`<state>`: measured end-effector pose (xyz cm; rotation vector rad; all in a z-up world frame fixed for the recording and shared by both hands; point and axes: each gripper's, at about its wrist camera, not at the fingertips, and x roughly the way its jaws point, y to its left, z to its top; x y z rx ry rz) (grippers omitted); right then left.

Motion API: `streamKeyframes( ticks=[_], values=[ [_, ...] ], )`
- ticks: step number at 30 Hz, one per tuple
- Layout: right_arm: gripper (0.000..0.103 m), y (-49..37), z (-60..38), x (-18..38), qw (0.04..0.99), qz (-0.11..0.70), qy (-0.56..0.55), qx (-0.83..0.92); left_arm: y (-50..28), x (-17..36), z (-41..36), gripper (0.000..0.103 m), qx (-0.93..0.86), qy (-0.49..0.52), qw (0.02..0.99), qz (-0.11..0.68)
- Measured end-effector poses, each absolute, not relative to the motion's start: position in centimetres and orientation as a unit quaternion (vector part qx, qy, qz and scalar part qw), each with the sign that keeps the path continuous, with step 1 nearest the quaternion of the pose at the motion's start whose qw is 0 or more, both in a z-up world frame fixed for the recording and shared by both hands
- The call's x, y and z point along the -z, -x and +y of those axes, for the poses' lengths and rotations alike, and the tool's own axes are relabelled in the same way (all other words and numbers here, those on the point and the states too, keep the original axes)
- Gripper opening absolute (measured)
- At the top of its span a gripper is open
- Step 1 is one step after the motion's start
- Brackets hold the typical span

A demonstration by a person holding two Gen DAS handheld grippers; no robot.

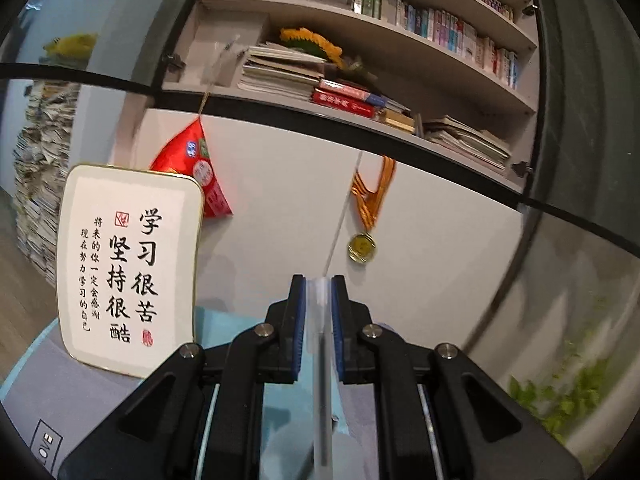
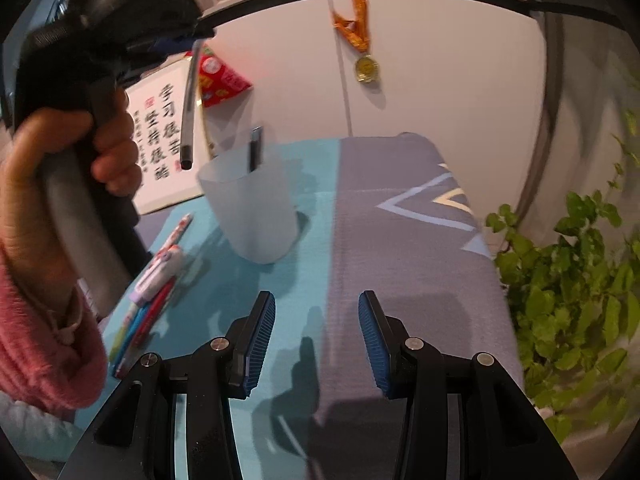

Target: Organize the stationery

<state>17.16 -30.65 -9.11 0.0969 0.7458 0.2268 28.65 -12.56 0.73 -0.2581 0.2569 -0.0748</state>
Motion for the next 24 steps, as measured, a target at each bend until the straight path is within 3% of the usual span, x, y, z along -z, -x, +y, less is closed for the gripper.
streamKeyframes(
  ticks=[18,24],
  values=[
    [0.044,-18.4,-31.2,9.4,0.927,0.353,-0.068,-0.107,-28.9,2.7,-13.1,0.011,0.030,0.080,0.981,0.174],
    [0.044,-18.1,-31.3,9.3,0.927,0.354,-0.074,-0.104,-28.0,3.6,-13.2,0.011,0.053,0.062,0.966,0.245]
  ],
)
